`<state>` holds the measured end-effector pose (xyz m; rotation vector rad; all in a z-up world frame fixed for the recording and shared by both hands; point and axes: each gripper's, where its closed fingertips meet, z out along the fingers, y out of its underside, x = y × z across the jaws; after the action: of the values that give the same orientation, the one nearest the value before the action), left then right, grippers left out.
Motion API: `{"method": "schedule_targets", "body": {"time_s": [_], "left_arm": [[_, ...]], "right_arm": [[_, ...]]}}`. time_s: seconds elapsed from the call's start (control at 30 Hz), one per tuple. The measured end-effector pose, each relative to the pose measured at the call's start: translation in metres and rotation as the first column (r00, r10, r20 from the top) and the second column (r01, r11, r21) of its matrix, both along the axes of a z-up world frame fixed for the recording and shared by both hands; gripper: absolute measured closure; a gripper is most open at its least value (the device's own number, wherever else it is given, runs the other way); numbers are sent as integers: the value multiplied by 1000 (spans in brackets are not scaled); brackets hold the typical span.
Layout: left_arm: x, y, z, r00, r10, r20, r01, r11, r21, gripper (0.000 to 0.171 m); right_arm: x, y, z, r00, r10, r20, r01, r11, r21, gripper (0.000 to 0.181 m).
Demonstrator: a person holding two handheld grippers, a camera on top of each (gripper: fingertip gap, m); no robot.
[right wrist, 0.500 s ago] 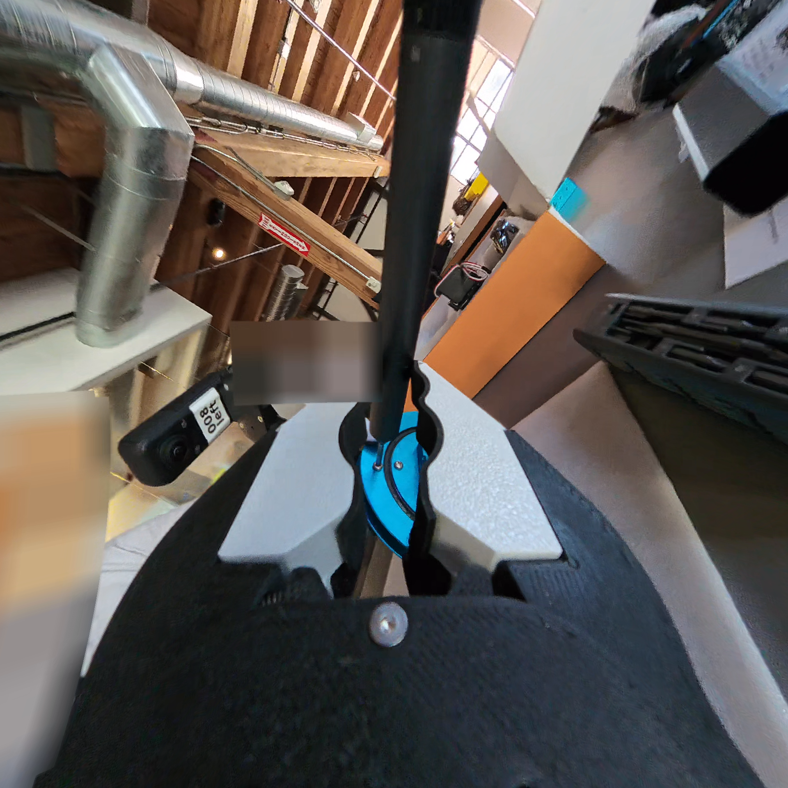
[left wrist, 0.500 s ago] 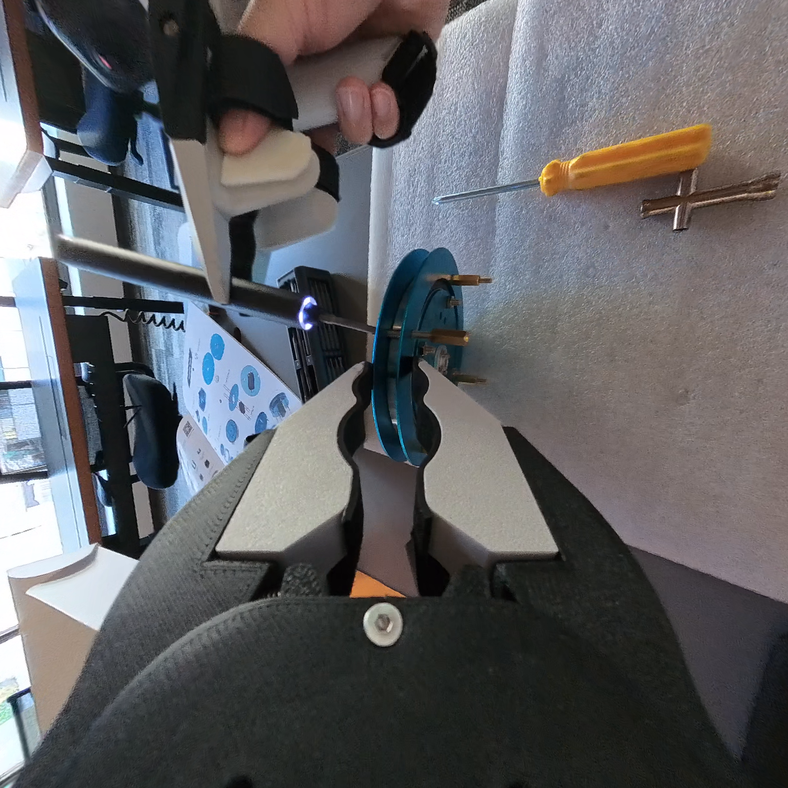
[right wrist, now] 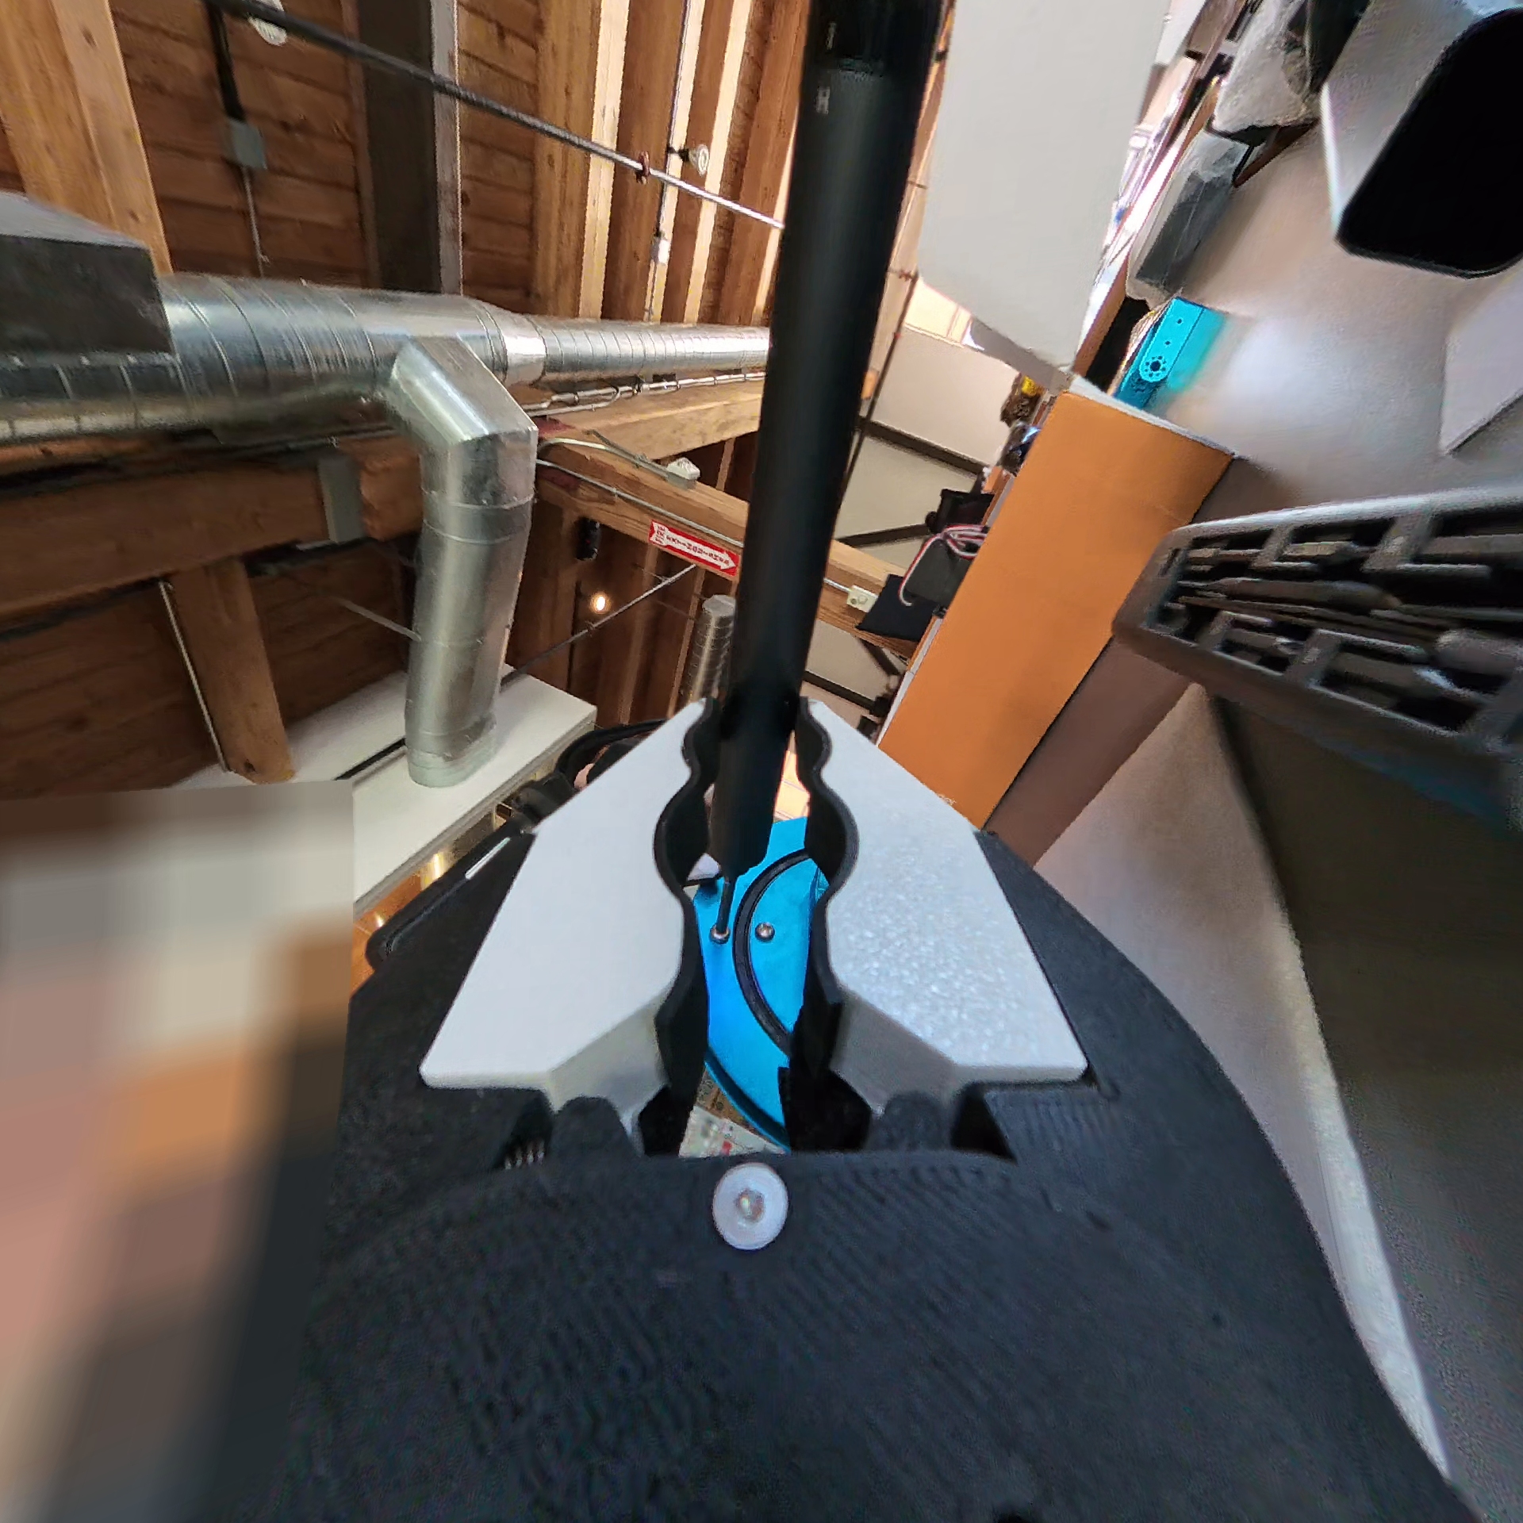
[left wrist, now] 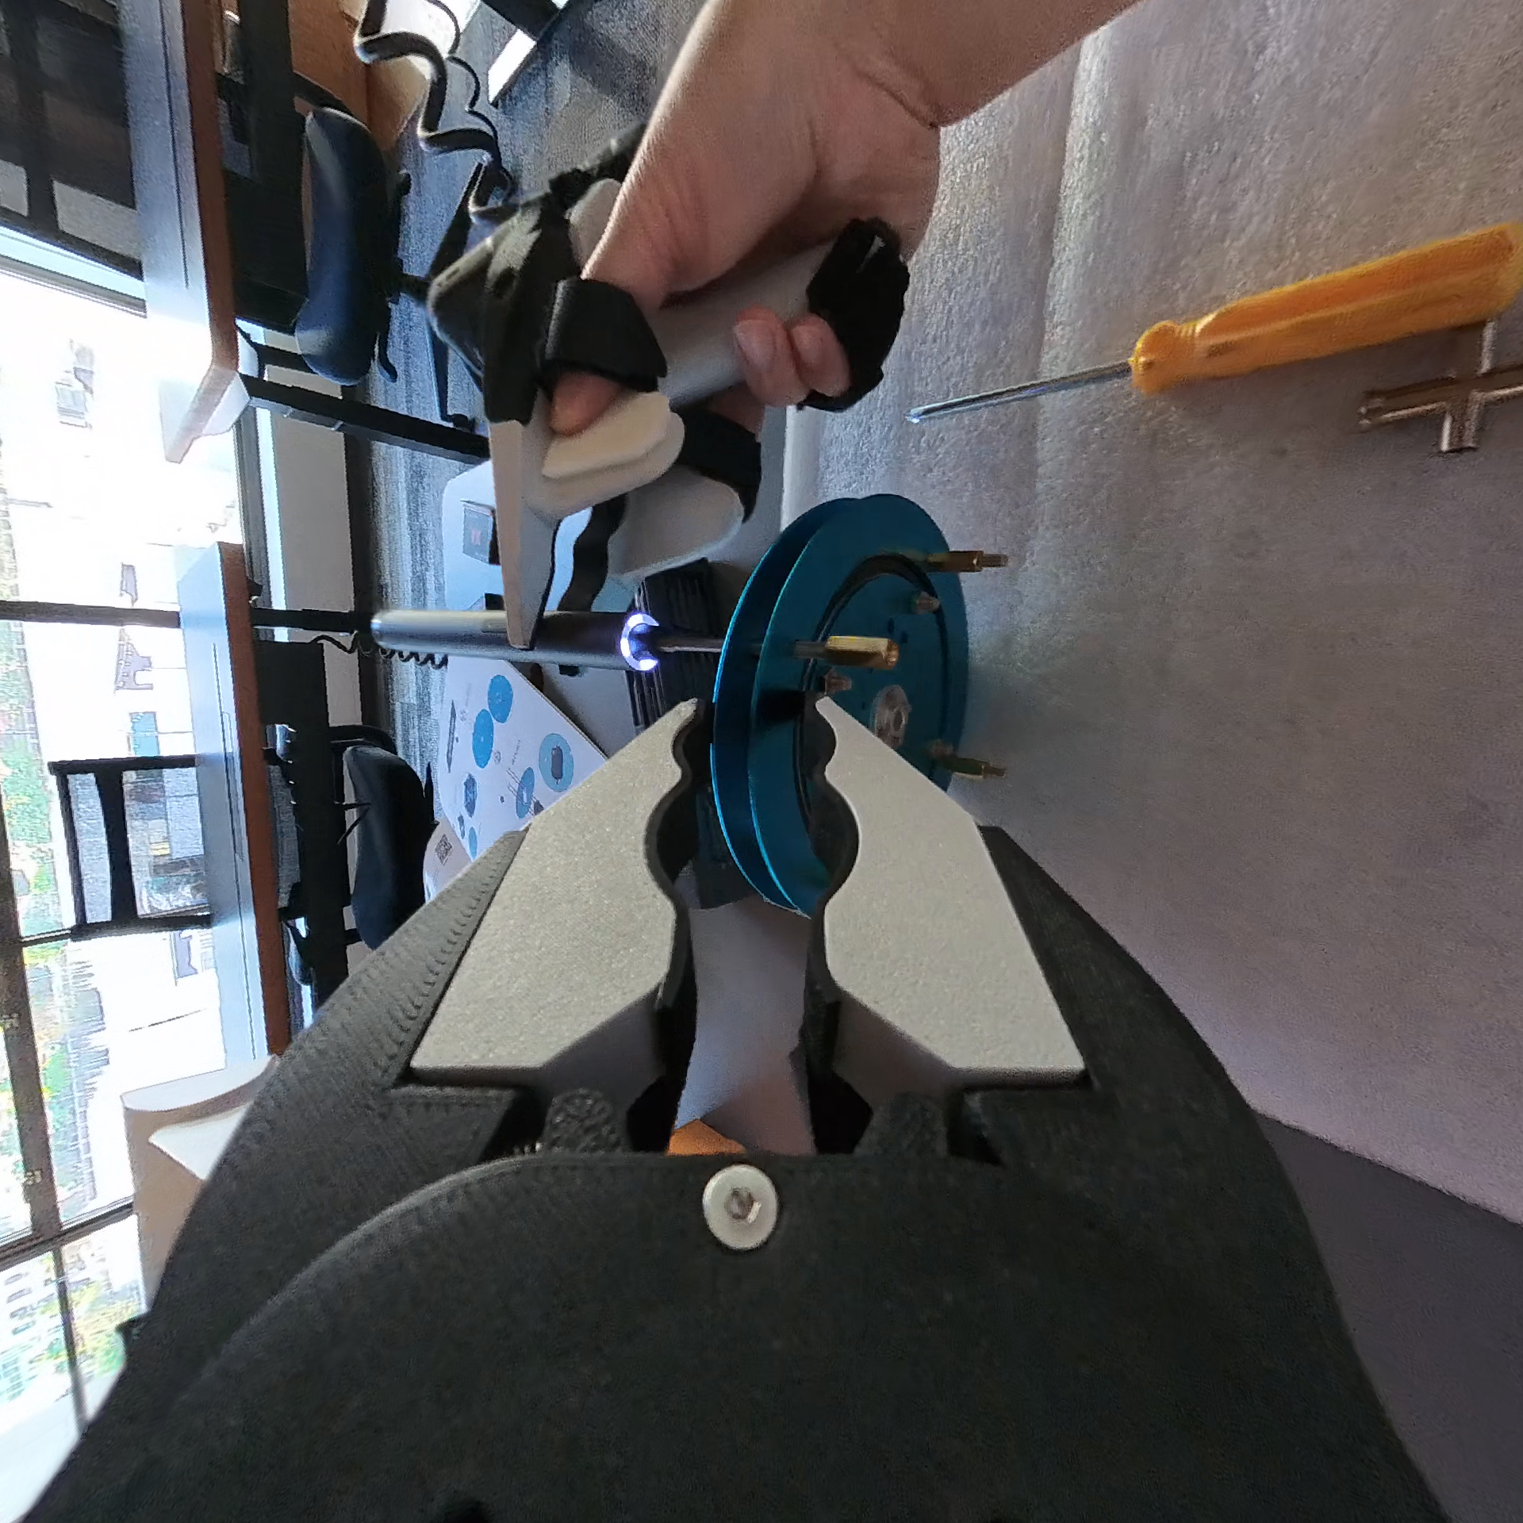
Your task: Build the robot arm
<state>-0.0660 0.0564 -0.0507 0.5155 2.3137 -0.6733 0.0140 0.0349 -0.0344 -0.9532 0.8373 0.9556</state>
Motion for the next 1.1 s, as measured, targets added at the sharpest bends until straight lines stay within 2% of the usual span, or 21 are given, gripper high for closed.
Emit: {"method": "schedule_targets", "body": {"time_s": [0.23,0.67,1.1], "left_arm": [[11,-7,1,999,-14,44,15,1000,-11,150],[20,-6,2,999,3,34,1,994,-108,149],[23,-1,5,998,40,58,-30,987,-160,143]], "right_arm": [[13,-3,-5,997,0,-73,-1,1000,-10,165],[21,-6,-17,976,-19,-217,17,1000,-8,165],[25,-3,-24,966,-14,-260,14,1000,-1,165]]}}
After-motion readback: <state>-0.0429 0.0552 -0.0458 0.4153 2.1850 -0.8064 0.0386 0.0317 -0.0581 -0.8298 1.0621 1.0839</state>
